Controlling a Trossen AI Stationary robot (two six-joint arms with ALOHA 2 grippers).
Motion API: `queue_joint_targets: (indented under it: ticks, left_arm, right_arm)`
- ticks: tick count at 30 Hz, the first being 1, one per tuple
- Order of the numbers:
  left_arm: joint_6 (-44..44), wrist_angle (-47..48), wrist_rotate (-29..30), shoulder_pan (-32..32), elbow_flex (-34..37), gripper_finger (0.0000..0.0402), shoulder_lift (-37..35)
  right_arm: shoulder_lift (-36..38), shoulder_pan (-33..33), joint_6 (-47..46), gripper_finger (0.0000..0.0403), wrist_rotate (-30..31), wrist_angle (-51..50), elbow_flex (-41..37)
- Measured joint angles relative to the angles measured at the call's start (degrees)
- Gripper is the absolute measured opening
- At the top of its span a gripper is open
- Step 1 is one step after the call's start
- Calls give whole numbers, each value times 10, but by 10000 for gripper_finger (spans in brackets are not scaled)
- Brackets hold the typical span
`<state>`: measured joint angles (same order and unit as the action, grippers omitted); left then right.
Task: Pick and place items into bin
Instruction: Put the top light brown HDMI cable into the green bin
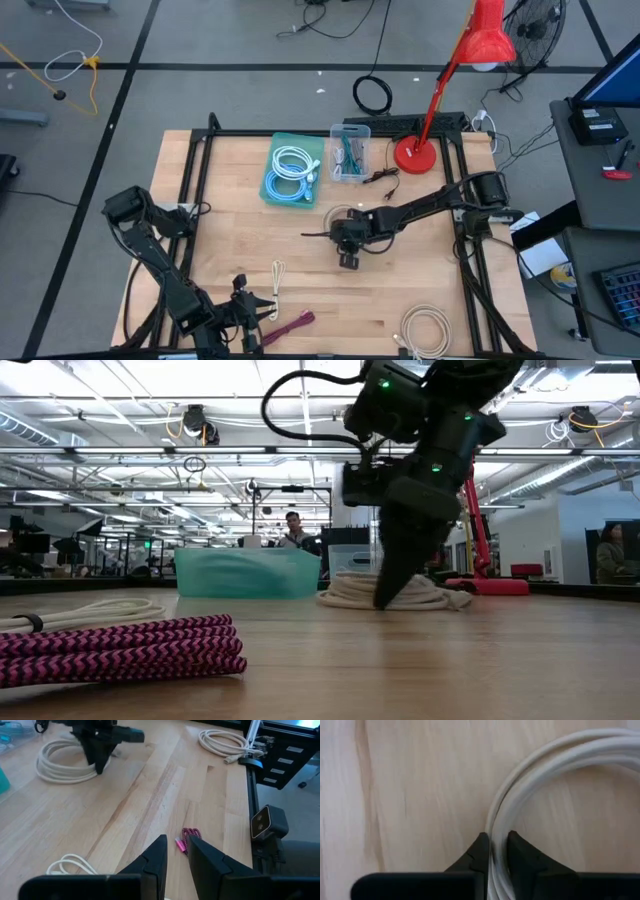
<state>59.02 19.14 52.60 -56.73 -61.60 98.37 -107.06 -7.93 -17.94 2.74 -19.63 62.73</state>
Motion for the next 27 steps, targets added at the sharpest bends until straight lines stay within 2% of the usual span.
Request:
queue_joint_targets:
  ticks: [3,9,15,23,27]
  left_arm:
    - [0,0,0,0,0,81,0]
    - [1,-7,2,0,0,81,0]
    - [0,-21,4,-2,0,81,0]
    - [-3,-49,5,-7,0,81,17]
    - [-25,-41,50,-2,0,81,17]
  right_arm:
    - [23,0,9,29,4,-33,22]
    - [67,12,54,14,58,-68,112]
    - [68,50,99,14,48,-67,208]
    - [6,136,145,14,-15,-23,296]
    - [-41,159,178,14,-32,-12,352]
